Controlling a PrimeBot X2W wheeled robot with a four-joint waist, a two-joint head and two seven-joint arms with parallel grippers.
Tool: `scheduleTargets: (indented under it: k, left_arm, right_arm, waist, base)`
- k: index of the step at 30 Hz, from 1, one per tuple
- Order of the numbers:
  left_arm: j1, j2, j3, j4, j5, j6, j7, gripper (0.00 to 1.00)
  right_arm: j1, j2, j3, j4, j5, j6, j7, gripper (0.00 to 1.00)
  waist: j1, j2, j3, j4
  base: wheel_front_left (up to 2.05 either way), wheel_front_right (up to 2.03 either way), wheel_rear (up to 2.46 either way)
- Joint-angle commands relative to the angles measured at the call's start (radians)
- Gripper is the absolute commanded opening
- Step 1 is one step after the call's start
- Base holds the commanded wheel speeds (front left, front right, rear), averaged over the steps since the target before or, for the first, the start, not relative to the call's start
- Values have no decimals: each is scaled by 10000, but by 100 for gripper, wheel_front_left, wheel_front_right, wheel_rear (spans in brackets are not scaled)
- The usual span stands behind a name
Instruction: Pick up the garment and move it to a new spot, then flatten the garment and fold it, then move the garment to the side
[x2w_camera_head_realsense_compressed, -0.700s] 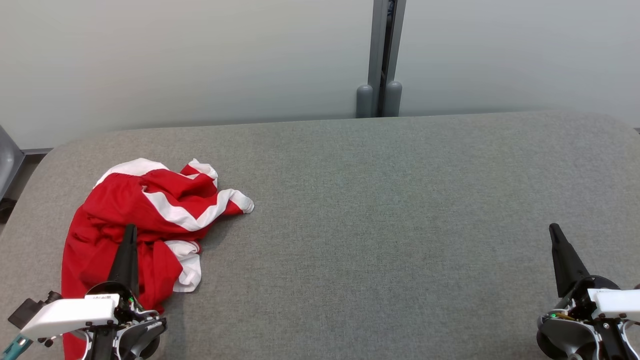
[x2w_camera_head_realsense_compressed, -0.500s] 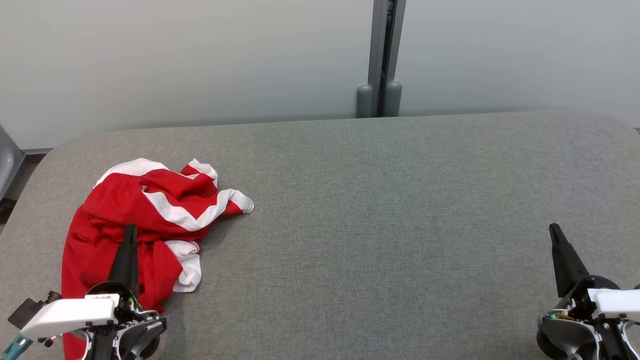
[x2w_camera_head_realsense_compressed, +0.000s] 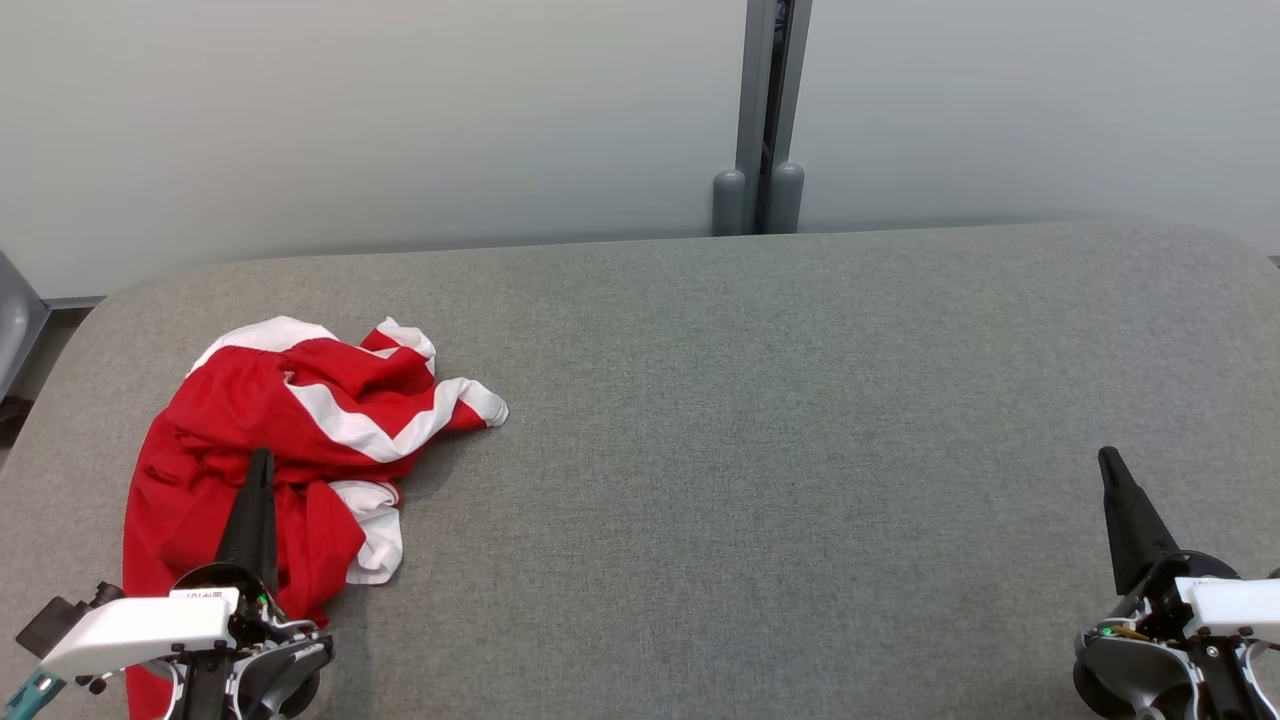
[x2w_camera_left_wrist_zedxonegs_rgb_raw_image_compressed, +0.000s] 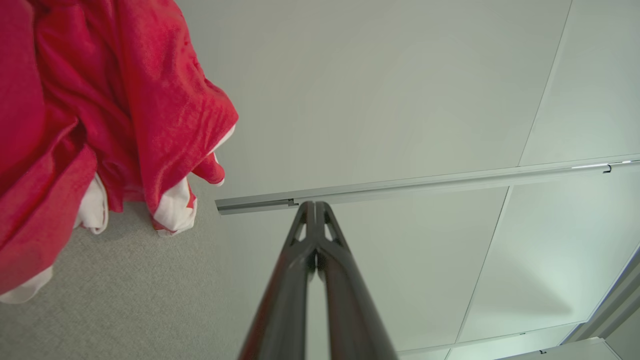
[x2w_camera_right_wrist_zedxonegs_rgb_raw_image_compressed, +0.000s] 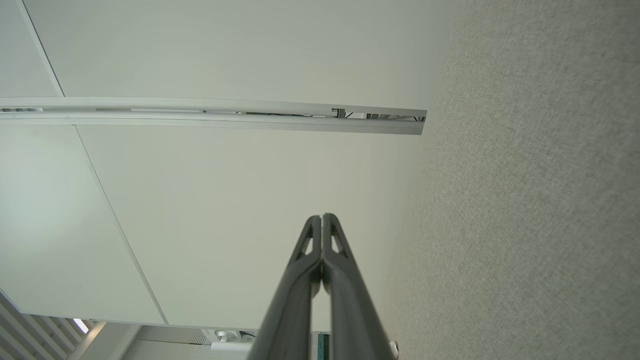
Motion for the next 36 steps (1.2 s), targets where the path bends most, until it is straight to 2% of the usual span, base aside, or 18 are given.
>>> scheduleTargets:
  k: [1,8,9,21,36]
  left_arm:
    - [-119,32,27,-26,-1,-40,17,0]
    - [-119,32,27,-26,-1,-40,17,0]
    - [0,0,0,0,0,0,0,100]
    - [263,-37,-541,73,279,16,-505,100]
    - [429,-20,-868,-16,2458,241,-1131,100]
  right_arm:
    - [-41,-87,-7,-27,15,5,24,0]
    - [-41,-87,-7,-27,15,5,24,0]
    - [0,0,0,0,0,0,0,100]
    - [409,53,334,-158,-465,1,-507,100]
    - [708,0,571,-831,-3737,3,-1133,100]
  waist:
    - [0,-1,0,0]
    - [0,-1,0,0]
    - [0,-1,0,0]
    - [0,-1,-25,15]
    - [0,-1,-62,66]
  base:
    - [0,0,0]
    - [0,0,0]
    - [0,0,0]
    - [0,0,0]
    - [0,0,0]
